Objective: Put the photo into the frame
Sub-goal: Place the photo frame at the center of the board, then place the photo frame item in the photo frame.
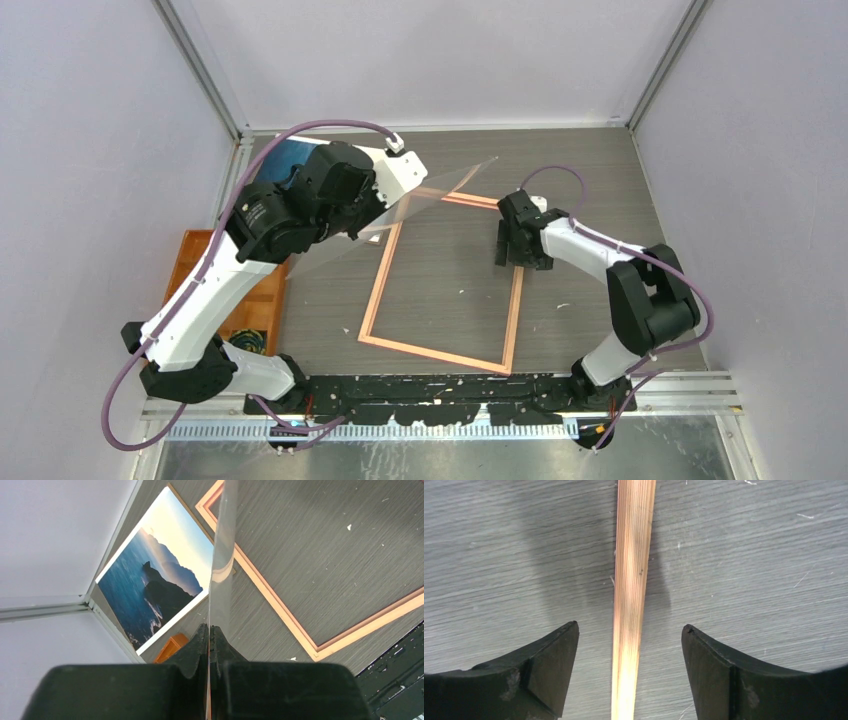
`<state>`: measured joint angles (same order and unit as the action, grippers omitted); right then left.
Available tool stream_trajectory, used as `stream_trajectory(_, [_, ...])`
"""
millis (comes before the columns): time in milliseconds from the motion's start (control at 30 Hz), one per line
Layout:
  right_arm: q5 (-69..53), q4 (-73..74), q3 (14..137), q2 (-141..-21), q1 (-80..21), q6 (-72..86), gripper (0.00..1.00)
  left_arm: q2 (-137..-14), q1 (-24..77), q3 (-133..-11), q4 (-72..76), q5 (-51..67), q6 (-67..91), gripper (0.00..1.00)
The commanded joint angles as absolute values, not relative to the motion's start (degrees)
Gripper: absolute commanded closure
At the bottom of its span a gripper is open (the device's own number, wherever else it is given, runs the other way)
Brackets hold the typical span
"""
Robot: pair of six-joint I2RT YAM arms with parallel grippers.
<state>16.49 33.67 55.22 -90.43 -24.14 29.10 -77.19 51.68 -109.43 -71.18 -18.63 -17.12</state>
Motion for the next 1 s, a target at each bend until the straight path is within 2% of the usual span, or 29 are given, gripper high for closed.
stream_trajectory(0, [8.2, 28.2, 52.29, -75.87, -22.06, 37.55, 0.14, -76.2, 51.59, -106.1, -66.56, -18.6, -17.09, 1.0])
stream_trajectory(267, [-7.82, 16.84, 41.1, -54.12, -22.08, 59.37, 0.0, -76.24, 51.59, -96.65, -64.59, -1.45, -7.72, 1.0])
stream_trajectory(467, [-8.39, 6.35, 27.68, -41.24, -22.16, 75.71, 0.0, -80.37, 51.59, -88.34, -59.53, 11.08, -1.36, 1.0])
stream_trajectory(667, [-6.41, 3.33, 22.24, -38.14, -22.55, 81.55, 0.0, -83.15, 51.59, -83.14, -54.92, 18.93, 2.19, 0.99])
stream_trajectory(967, [-2.66, 6.11, 21.29, -43.4, -25.21, 81.56, 0.0, -84.9, 51.59, -80.54, -52.16, 22.35, 4.87, 1.0])
